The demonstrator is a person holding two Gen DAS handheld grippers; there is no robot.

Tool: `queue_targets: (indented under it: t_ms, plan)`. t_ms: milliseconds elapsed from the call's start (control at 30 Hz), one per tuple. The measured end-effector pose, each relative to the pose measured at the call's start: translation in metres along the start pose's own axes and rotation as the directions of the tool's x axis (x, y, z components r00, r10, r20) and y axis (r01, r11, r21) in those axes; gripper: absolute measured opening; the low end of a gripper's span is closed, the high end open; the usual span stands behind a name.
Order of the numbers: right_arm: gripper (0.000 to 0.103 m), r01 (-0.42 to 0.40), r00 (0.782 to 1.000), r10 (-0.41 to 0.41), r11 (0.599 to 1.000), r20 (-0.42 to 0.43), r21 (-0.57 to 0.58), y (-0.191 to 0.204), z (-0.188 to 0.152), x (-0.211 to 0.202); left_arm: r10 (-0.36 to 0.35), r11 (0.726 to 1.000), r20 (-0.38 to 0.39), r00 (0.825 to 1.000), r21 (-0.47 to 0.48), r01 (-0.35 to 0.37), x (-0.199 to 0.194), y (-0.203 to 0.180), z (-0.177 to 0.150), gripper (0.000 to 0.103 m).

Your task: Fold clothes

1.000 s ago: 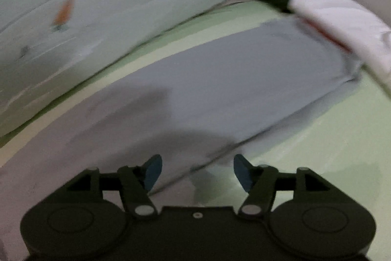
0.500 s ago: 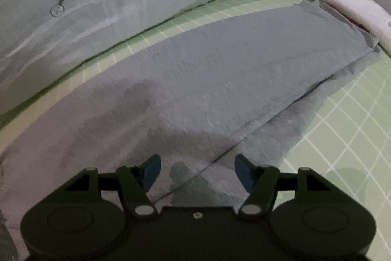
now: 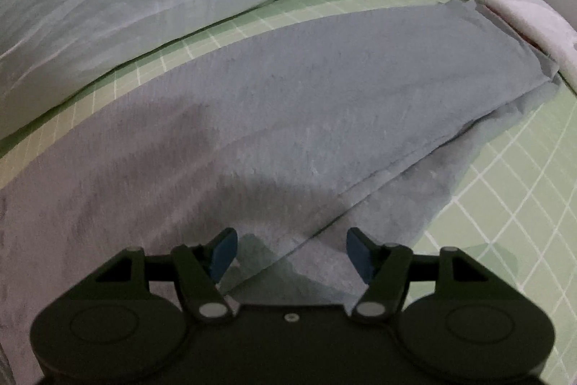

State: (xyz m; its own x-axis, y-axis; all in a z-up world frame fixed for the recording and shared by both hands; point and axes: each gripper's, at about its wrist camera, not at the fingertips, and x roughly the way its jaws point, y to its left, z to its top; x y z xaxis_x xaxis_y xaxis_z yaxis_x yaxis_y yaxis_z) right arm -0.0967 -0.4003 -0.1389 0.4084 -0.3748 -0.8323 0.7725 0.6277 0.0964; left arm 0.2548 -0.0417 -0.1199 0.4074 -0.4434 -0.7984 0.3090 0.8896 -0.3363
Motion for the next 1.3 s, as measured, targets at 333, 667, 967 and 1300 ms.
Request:
queue_targets:
  t_ms: [333,667,967,1300]
  plan:
    - [0.068,-0.076,0.997,0.075,0.996,0.01,0.056,-0.017,-0.017,-0.009,-0.026,0.999,0.046,0.999,-0.025,0.027,-0.042,-0.008,-0.014,0.013]
    - [0.069,-0.112,0.994,0.112,0.993,0.005,0.045,-0.024,-0.028,-0.018,0.041,0.999,0.001,0.999,0.013,-0.041,-0.021,-0.015,-0.018,0.059]
    - [0.073,-0.078,0.997,0.079,0.997,-0.011,0.014,-0.014,-0.026,-0.013,0.037,0.996,-0.082,0.996,0.081,-0.03,0.006,-0.022,-0.01,0.029]
    - [0.075,-0.09,0.996,0.09,0.996,-0.006,0.008,-0.016,-0.028,-0.014,-0.136,0.99,0.084,0.987,0.044,0.133,-0.052,-0.016,-0.009,0.008]
